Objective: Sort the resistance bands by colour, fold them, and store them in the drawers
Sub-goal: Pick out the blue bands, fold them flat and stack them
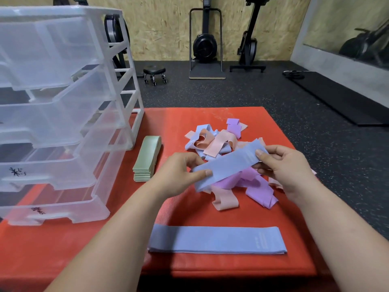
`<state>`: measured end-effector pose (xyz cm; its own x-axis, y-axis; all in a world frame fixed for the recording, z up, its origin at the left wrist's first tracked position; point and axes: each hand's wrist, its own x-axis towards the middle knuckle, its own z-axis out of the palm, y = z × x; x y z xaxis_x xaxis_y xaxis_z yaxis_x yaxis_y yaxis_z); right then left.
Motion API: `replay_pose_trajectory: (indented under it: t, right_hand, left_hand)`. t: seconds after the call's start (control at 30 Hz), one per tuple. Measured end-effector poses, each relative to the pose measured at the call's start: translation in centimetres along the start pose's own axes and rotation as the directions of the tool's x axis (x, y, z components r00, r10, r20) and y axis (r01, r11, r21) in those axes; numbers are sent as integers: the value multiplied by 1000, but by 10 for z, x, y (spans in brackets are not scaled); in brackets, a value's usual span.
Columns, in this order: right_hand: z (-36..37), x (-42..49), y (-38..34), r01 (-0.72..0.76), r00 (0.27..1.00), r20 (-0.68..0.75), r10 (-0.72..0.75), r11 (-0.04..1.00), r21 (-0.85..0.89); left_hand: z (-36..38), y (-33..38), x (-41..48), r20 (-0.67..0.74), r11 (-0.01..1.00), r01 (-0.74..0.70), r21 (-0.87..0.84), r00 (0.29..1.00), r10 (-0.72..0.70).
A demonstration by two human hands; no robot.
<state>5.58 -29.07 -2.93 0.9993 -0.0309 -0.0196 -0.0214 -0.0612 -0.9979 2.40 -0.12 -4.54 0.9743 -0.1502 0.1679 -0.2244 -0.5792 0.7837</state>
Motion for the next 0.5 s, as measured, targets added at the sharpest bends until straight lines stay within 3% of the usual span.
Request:
replay_pose_trajectory:
  t: [0.2,0.5]
  right_hand:
    - [-7,-12,-4,-66,985,157,78,995,-80]
    - [-17,-16,5,-20,997,67,27,994,-104]
  left_hand:
    - [-6,-11,-6,-63,997,-17,70,998,22]
    - [-27,-14,-26,140,966,24,257,988,-62]
